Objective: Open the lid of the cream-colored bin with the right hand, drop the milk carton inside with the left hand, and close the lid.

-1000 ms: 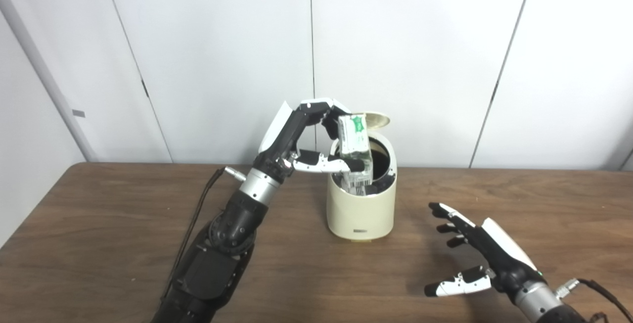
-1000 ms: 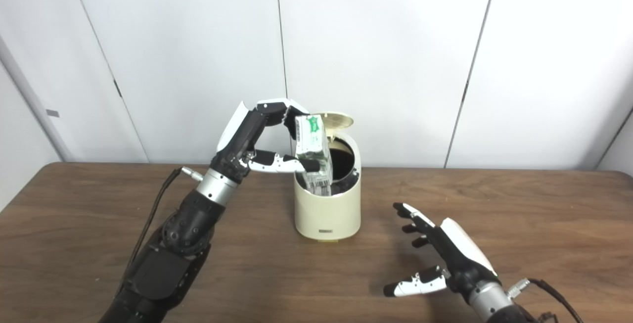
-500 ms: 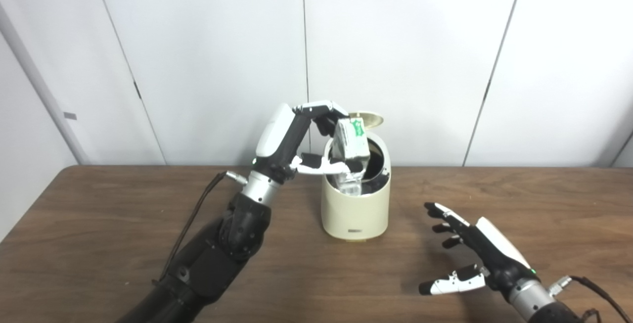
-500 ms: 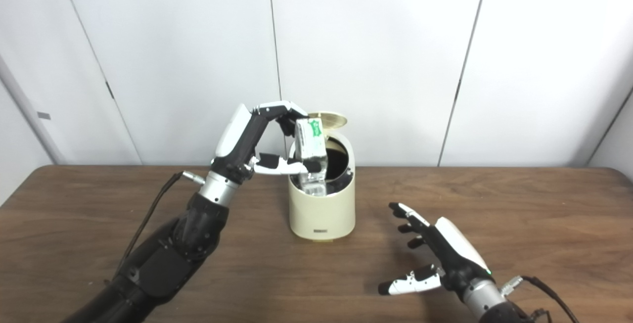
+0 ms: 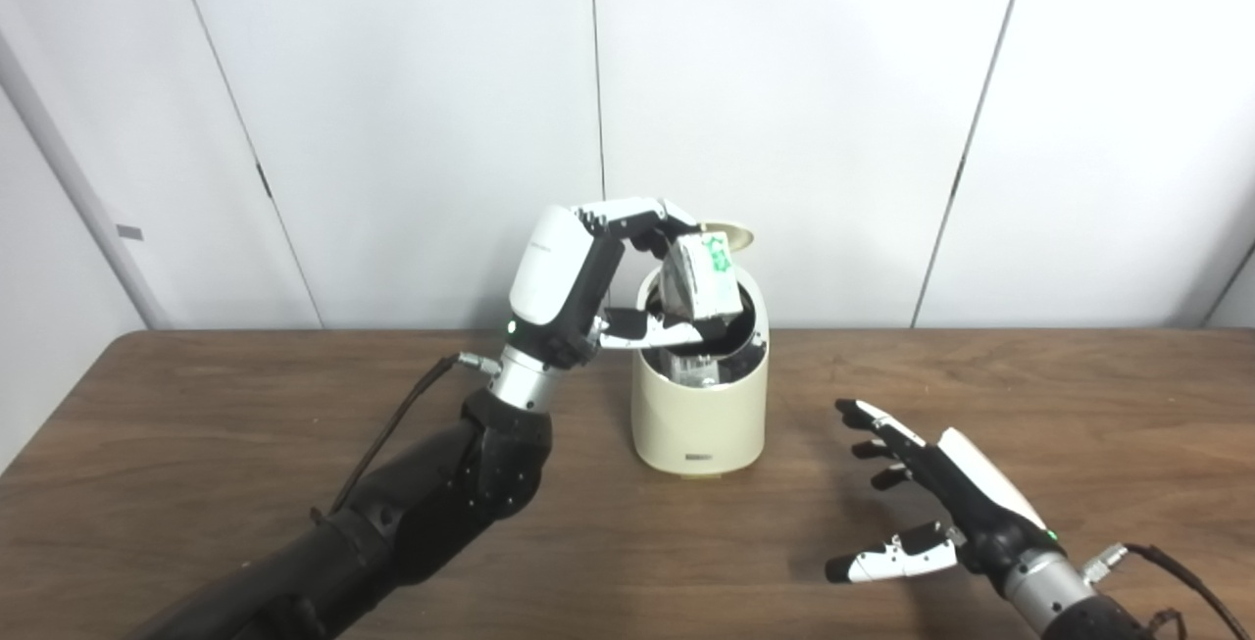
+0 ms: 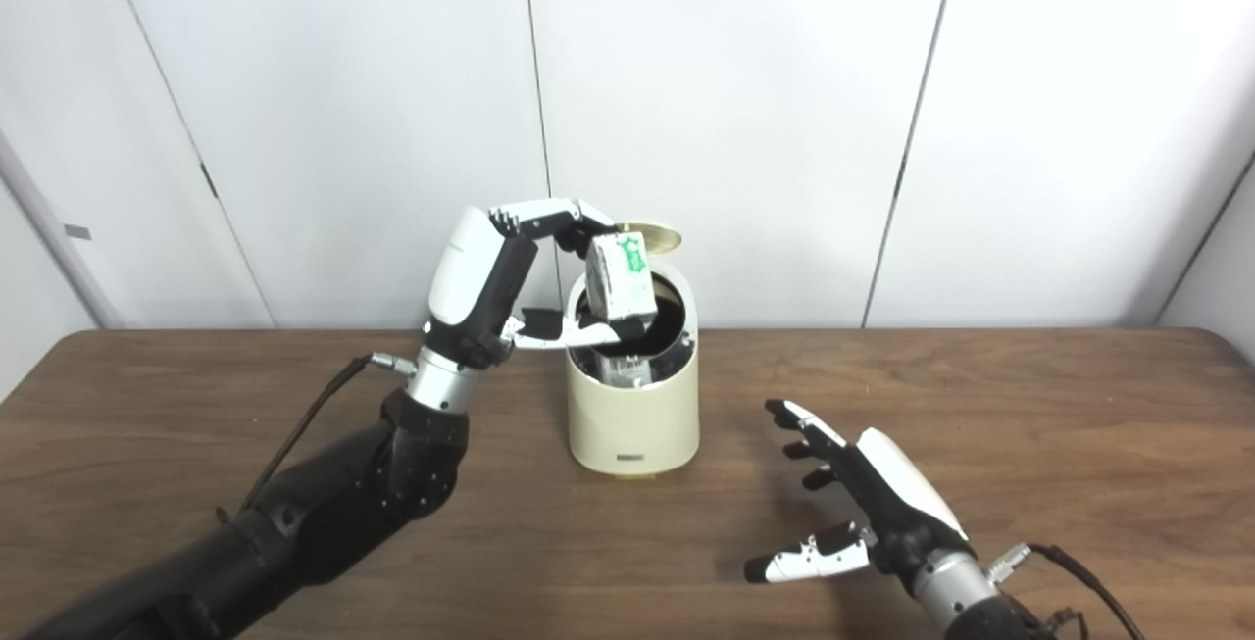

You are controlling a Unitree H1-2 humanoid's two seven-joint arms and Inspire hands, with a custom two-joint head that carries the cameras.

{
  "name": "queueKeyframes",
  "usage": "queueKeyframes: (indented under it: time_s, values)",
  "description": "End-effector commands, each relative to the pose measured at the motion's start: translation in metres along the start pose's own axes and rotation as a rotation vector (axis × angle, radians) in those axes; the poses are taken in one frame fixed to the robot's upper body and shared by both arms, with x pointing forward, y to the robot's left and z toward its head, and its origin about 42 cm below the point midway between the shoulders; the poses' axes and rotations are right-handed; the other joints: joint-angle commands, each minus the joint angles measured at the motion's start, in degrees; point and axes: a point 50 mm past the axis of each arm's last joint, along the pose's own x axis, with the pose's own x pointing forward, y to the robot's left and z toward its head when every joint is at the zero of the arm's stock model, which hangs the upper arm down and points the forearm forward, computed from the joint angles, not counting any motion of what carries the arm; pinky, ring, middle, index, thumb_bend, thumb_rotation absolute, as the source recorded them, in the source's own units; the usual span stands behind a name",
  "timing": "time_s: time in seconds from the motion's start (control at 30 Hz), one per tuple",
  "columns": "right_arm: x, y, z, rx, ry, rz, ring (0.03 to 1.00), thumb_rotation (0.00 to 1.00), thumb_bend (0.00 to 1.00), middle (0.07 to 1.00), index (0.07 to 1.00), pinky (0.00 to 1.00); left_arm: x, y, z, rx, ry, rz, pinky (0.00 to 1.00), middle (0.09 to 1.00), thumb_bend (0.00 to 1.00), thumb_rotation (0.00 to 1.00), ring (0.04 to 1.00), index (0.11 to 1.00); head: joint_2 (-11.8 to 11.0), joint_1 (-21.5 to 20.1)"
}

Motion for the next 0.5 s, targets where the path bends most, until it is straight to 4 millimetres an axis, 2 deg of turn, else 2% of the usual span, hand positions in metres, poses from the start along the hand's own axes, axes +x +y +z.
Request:
queueKeyframes:
  time_s: [0.0,0.47]
  values:
    - [0.001,-0.012,0.015,-0.012,-0.062,-0.048,0.835,0.17,0.77,0.909,0.933,0.71,0.037,0.021,0.005,-0.006,-0.082,0.091,0.43,0.485,0.50,0.00,0.437,0.526,0.0,-0.1]
    - [0.001,-0.011,0.014,-0.012,-0.062,-0.063,0.824,0.18,0.78,0.904,0.925,0.69,0.029,0.009,0.006,-0.027,-0.063,0.072,0.43,0.489,0.50,0.00,0.443,0.520,0.3,-0.7]
